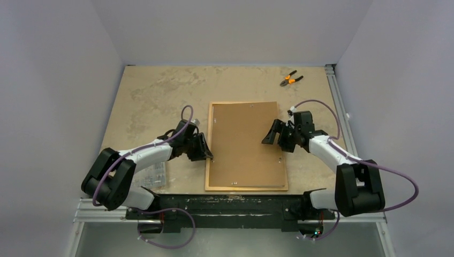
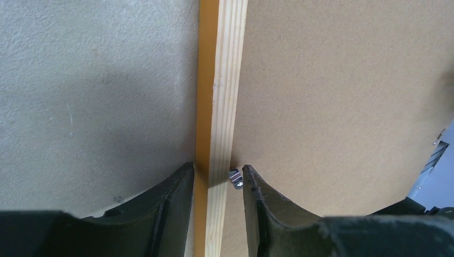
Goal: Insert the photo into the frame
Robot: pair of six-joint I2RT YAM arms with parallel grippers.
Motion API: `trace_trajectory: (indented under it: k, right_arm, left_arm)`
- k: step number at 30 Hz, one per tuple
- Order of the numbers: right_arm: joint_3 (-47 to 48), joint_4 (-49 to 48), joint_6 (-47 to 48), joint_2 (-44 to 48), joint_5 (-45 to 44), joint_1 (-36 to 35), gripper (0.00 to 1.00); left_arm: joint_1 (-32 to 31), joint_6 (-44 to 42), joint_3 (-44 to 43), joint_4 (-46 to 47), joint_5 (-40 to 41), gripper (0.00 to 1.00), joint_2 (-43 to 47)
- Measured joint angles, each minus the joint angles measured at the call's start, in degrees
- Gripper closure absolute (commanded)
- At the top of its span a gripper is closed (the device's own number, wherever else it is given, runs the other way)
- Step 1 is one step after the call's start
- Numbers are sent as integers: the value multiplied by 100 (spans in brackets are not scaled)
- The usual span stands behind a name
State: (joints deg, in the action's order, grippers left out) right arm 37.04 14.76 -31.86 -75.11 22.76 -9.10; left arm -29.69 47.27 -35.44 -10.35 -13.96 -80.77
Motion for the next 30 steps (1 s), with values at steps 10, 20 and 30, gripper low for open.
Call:
trace_trajectory:
  k: [10,20,30]
  right_arm:
    - [450,417,321,-385,-651,-540,20]
    - [774,929,562,-442,-1346,-737,17]
    - [855,1008,643,-498,-1491,-933,14]
  left_arm:
    - [0,-57,-59,-127,81,62,-2]
    - [0,-101,-111,-177,87,61,-46]
    - [-2,-151,-173,-227,96,44,-26]
